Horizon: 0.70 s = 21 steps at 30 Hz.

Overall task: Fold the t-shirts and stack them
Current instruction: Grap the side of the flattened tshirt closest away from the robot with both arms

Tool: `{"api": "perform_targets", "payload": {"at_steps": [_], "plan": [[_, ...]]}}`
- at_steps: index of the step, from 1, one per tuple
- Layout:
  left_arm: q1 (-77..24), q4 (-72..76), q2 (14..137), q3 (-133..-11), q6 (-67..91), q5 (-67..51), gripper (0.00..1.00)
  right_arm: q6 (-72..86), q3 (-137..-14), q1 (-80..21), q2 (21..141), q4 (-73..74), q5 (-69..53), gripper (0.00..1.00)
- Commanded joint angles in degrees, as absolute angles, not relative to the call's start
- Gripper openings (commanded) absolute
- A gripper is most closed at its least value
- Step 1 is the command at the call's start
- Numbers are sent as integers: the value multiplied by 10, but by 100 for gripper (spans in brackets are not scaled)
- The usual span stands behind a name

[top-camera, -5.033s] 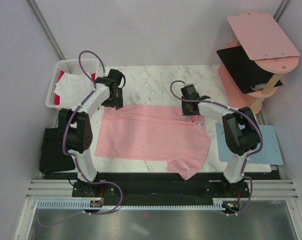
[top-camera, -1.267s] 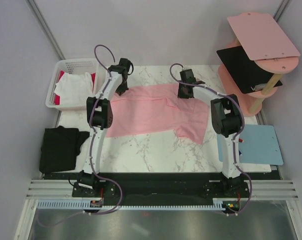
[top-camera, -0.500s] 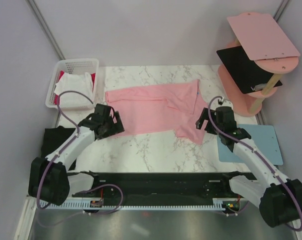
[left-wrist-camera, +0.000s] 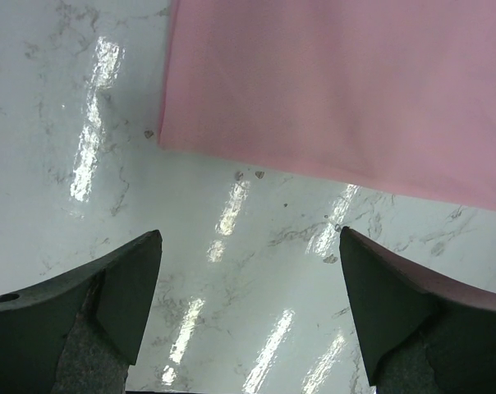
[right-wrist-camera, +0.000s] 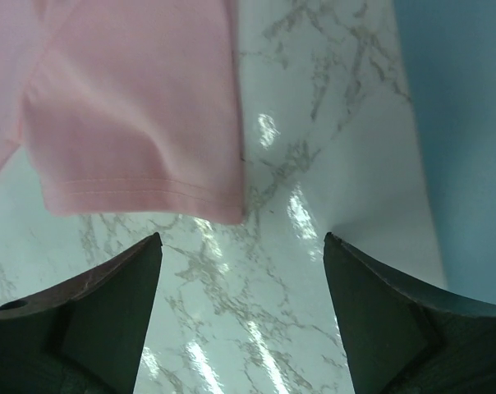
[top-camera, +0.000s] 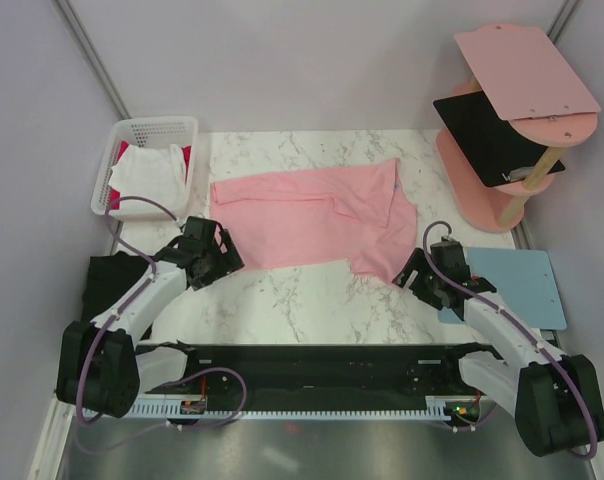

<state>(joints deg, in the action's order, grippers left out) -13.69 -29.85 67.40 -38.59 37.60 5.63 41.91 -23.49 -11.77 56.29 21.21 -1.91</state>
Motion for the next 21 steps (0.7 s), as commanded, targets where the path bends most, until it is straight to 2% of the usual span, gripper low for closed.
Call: {"api": "perform_targets", "payload": {"at_steps": [1,4,7,8,10,13,14,18,21], "plan": [[-126,-280,672,-406,378,76,95,449,-217,-116,598,175,-33,87],[-119,-283,671,-415,369,83,95,455,-213,-117,619,136,-38,85],[-108,-290,680,-424,363,92,95,461,-215,-117,665,99,-55,74],[-105,-291,684,-429,361,95,95,465,-214,-116,680,71,-74,64],[-96,-297,701,-436,356,99,96,475,-210,-118,731,42,-94,53],[-84,-305,736,-453,347,97,100,498,-203,-120,796,-10,-127,5],[-81,-305,743,-458,344,96,100,502,-202,-121,806,-20,-132,0],[-74,-311,789,-463,340,92,98,497,-211,-122,771,-2,-116,0],[-73,-310,819,-462,340,89,92,486,-237,-123,722,52,-99,0]]}}
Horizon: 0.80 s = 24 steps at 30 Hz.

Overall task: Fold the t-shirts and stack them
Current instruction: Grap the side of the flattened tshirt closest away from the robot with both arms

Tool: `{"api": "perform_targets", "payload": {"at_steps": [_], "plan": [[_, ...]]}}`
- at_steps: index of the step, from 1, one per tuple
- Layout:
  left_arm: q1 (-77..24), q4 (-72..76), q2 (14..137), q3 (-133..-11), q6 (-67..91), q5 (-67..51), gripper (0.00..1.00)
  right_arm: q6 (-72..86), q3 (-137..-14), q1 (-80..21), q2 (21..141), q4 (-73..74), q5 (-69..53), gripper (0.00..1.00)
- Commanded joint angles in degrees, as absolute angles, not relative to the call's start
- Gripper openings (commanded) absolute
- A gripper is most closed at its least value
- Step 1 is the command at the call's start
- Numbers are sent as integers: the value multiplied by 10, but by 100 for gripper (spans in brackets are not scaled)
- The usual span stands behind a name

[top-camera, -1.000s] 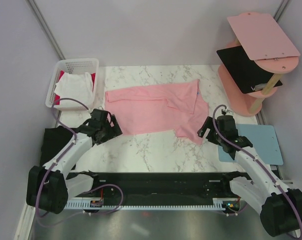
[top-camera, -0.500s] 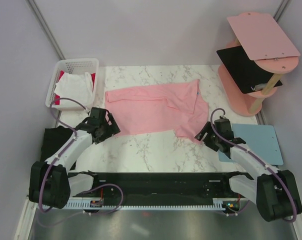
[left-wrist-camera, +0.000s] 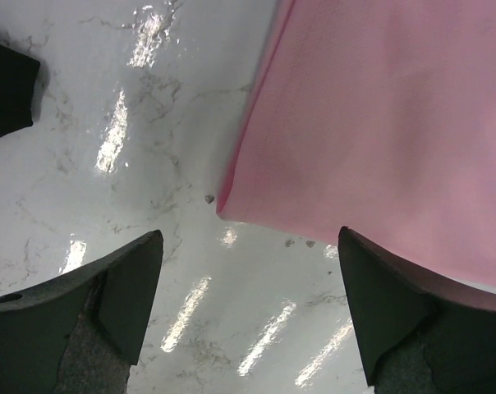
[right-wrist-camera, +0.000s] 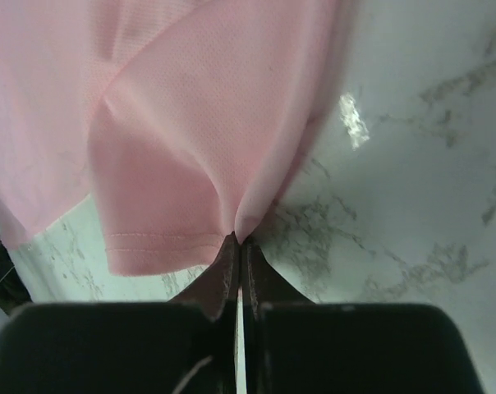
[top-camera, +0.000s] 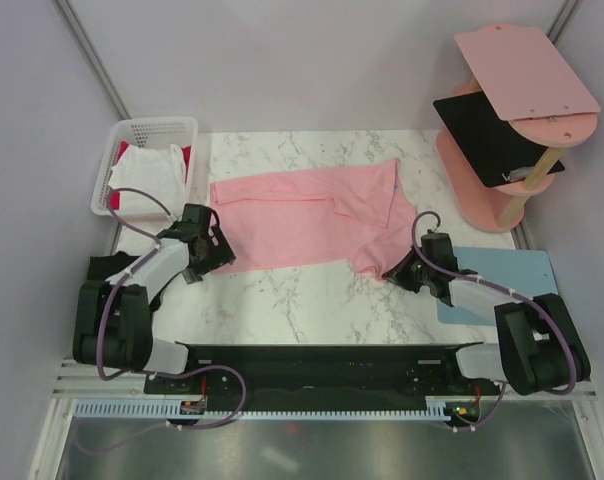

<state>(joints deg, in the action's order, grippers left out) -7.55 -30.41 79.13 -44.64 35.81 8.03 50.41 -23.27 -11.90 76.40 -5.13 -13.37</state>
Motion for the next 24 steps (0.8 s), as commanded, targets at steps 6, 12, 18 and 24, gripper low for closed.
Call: {"api": "perform_targets", "payload": {"at_steps": [6,12,18,24], "plan": [[-73,-295,871,-466,343,109,84,478,-293,-123,678,104,-107,0],[-73,-261,869,-469,355,131,83,472,-297,-123,676,108,-119,0],[-73,-258,916,-503,343,129,35,470,-287,-122,665,112,-118,0],[-74,-251,905,-490,327,103,2,448,-301,-121,634,142,-106,0]]}}
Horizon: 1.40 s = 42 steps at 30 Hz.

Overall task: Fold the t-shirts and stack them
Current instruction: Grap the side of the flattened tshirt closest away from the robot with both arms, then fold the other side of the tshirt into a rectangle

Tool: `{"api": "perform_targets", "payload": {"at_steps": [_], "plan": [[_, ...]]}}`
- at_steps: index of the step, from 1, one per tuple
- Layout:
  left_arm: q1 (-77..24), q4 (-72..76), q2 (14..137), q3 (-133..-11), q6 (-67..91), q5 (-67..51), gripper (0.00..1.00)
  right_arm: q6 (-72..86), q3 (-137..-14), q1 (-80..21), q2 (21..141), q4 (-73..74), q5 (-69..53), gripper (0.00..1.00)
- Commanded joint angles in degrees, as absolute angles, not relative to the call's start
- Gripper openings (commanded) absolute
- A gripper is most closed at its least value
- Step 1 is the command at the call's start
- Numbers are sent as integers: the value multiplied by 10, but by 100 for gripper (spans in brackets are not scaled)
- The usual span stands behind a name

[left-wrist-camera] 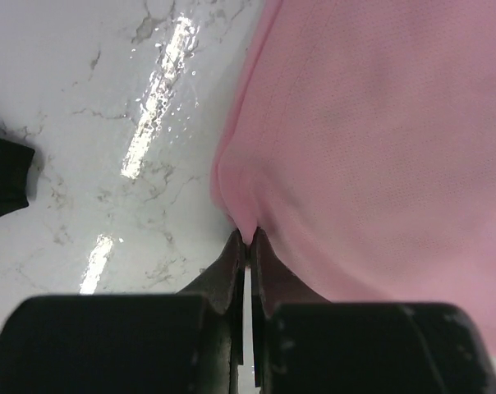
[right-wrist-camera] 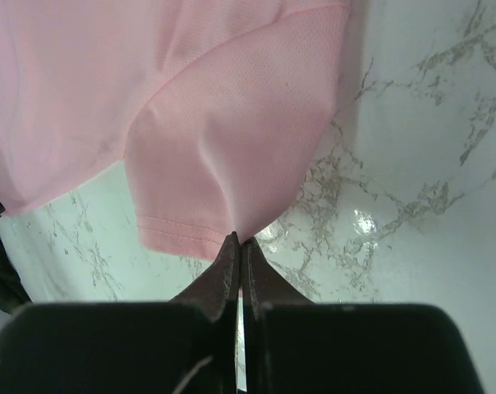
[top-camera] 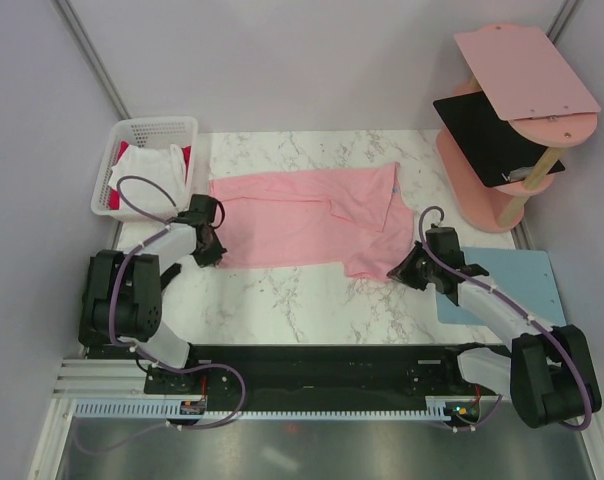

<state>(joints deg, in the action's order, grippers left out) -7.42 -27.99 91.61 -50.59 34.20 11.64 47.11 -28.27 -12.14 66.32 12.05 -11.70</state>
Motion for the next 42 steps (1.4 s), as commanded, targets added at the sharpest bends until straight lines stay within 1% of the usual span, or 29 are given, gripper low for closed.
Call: {"api": "perform_targets", "payload": {"at_steps": [1,5,8,14,17,24,29,36,42], "plan": [[-74,-251,890,-479,325,103,2,445,-303,-122,628,144,-103,0],[-74,-260,797,-477,319,97,2,427,-332,-122,609,142,-84,0],[-73,-280,782,-514,316,94,2,410,-370,-121,620,133,-70,0],[-73,-308,834,-614,302,90,2,387,-462,-121,706,84,-69,0],[-73,-316,871,-656,299,89,2,378,-516,-120,785,66,-72,0],[-72,-339,960,-753,290,105,2,367,-634,-114,911,44,-84,0],[-67,-357,1009,-786,289,118,2,367,-699,-103,977,42,-93,0],[-44,-361,1050,-809,285,119,2,374,-751,-84,1035,34,-105,0],[-30,-361,1091,-841,285,113,2,380,-822,-75,1092,33,-114,0]]}}
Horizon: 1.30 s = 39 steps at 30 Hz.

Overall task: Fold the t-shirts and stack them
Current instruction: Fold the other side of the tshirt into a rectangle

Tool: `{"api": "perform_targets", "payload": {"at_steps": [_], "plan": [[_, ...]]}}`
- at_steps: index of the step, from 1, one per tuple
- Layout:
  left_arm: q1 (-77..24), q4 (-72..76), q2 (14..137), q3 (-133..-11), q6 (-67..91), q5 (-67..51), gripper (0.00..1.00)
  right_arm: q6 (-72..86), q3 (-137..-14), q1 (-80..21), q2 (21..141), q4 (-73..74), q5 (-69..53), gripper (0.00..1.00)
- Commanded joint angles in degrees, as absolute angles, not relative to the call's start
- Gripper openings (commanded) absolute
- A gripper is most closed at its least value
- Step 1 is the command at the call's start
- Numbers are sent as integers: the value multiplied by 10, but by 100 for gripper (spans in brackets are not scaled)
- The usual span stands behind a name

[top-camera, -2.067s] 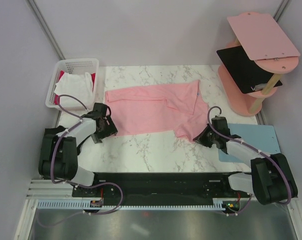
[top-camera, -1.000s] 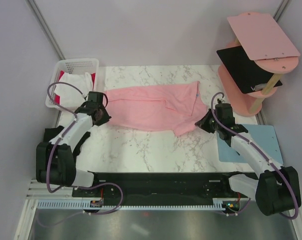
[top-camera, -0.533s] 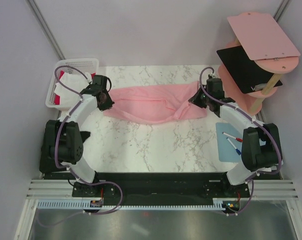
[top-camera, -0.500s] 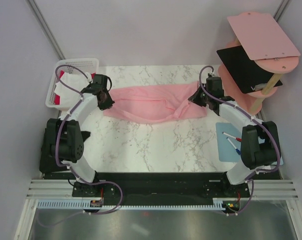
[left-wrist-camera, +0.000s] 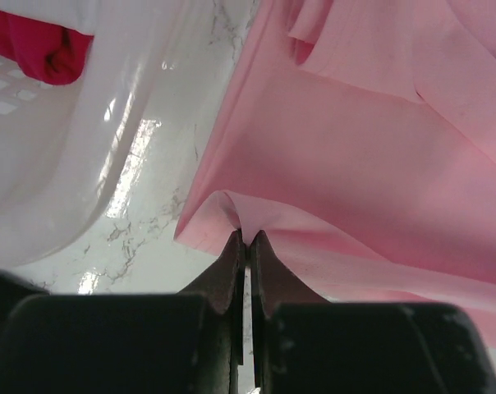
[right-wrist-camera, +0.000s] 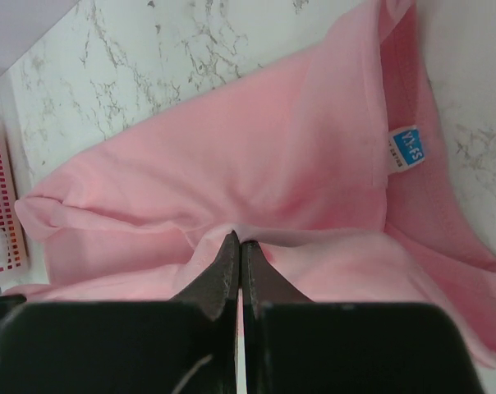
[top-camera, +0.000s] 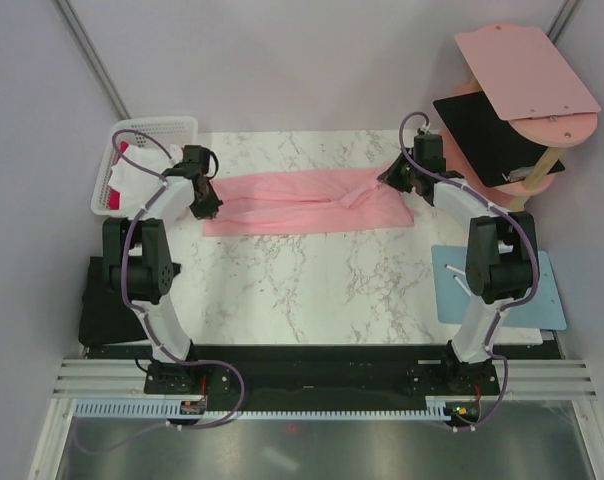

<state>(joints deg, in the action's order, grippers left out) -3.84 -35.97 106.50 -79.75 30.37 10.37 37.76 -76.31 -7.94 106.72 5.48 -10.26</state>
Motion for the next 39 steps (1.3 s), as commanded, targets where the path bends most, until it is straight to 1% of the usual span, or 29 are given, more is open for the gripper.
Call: {"api": "perform_targets", "payload": {"at_steps": [1,9,10,12,13,15,16,18,19,20,21,22,23,25,26,28,30,32,33,34,39], "plan": [[-29,-362,1097,-847,284,113,2,381,-830,-73,1107,33,-116,0],[-25,-366,1150,-919,273,98,2,390,-889,-70,1172,33,-132,0],[-24,-368,1161,-939,271,80,16,390,-893,-68,1184,33,-131,0],[-24,-370,1172,-961,256,62,40,395,-896,-66,1194,33,-129,0],[-24,-371,1174,-968,256,55,71,397,-896,-66,1199,33,-113,0],[-25,-370,1162,-969,260,55,88,406,-894,-65,1201,32,-96,0],[-25,-363,1153,-967,261,55,99,410,-894,-65,1202,31,-89,0],[-25,-359,1128,-951,256,56,100,414,-894,-64,1205,14,-78,3],[-25,-359,1119,-943,255,56,100,413,-893,-65,1207,4,-83,8],[-26,-353,1111,-927,254,56,100,410,-894,-64,1208,-29,-97,19],[-26,-348,1092,-917,253,53,100,408,-891,-64,1206,-41,-105,25],[-27,-344,1085,-907,252,47,100,399,-888,-65,1201,-51,-113,39],[-30,-333,1077,-889,251,40,100,395,-881,-66,1191,-74,-118,63],[-34,-324,1059,-874,249,23,100,379,-848,-69,1151,-85,-113,89],[-42,-322,1054,-861,245,22,100,372,-822,-70,1134,-89,-108,98],[-50,-313,1041,-851,240,25,100,360,-796,-75,1086,-90,-103,98],[-61,-308,1034,-842,237,25,100,343,-768,-78,1056,-77,-120,98],[-71,-304,1028,-834,236,21,100,339,-750,-82,1048,-52,-134,76],[-75,-302,1027,-832,236,21,100,338,-744,-86,1049,-48,-144,53],[-78,-301,1027,-830,236,25,100,340,-742,-87,1051,-41,-162,1],[-94,-294,1028,-810,237,30,99,334,-748,-111,1104,21,-164,0]]}}
